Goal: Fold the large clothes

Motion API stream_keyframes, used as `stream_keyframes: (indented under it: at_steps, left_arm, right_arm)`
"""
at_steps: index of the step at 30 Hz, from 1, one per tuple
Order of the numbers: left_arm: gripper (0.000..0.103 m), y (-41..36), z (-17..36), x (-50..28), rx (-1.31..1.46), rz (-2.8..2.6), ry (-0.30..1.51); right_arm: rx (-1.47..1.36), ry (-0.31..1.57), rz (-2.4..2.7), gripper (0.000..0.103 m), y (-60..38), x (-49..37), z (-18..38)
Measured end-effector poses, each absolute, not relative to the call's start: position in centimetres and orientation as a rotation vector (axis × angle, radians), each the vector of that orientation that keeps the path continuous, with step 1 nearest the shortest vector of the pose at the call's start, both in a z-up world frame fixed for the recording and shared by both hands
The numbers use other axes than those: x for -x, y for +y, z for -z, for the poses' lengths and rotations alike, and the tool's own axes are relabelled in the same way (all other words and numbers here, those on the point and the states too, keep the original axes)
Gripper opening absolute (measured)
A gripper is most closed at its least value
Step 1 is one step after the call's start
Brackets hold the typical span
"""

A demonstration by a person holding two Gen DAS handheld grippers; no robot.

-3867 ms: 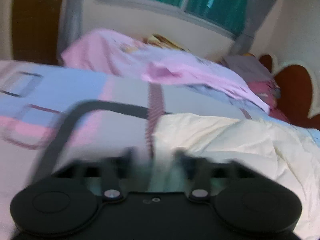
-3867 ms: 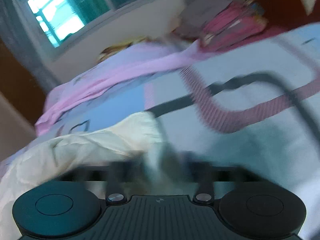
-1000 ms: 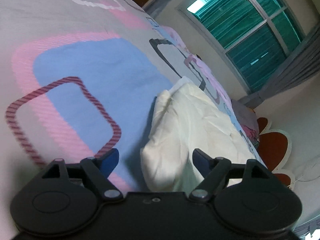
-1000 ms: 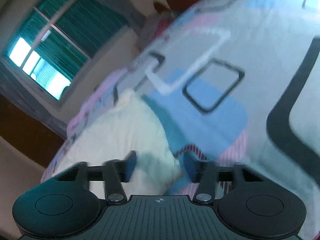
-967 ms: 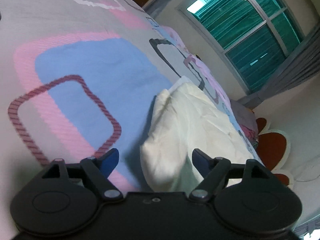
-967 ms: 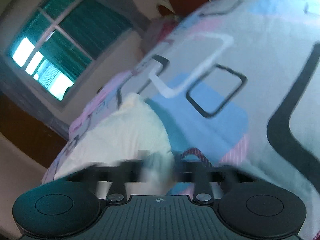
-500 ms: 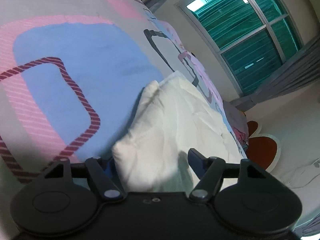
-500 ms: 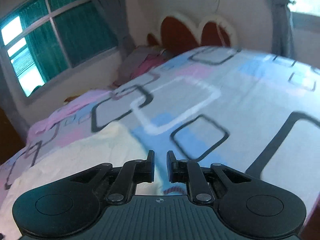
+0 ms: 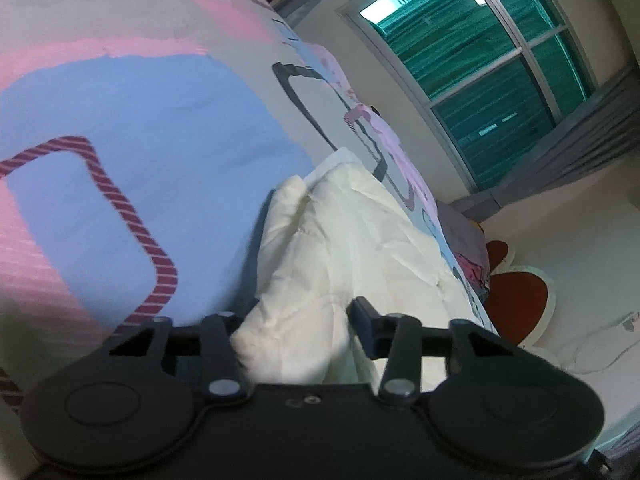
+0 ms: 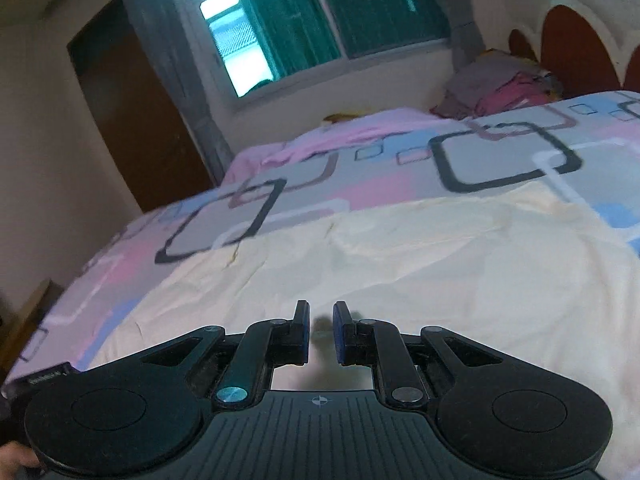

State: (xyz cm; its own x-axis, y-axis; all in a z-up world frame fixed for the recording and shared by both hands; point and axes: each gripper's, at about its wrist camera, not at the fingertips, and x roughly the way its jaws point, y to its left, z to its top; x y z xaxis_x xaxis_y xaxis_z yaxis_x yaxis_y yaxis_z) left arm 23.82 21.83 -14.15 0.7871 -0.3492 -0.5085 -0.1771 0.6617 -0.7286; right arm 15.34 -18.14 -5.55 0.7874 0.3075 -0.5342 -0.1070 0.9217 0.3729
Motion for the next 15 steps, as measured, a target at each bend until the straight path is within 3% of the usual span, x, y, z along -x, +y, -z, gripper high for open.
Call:
stream_keyframes:
  at_steps: [1,4,8,15]
  left_arm:
    - [0.029,21.7,14.0,-23.8,0.844,0.118,0.668]
    - [0.022,21.1,12.7,-23.4,0.784,0.153,0.614]
    - [0.021,20.3,11.4,-23.1,0.729,0.184,0.576]
    - [0.021,20.0,10.3,-23.1,0.675,0.200,0.598]
  right_arm:
    - [-0.299,0.678,-0.209,0.013,-17.9,-16.5,6.6]
    - [-0.292,0.731,-0.179,0.007,-17.8,-17.5,9.5]
    - [-0.296,0.750,-0.176,0.004,-18.5,-17.7,10.7]
    - [-0.414,0.719,-0.195,0.004,-19.4,-15.4,7.6]
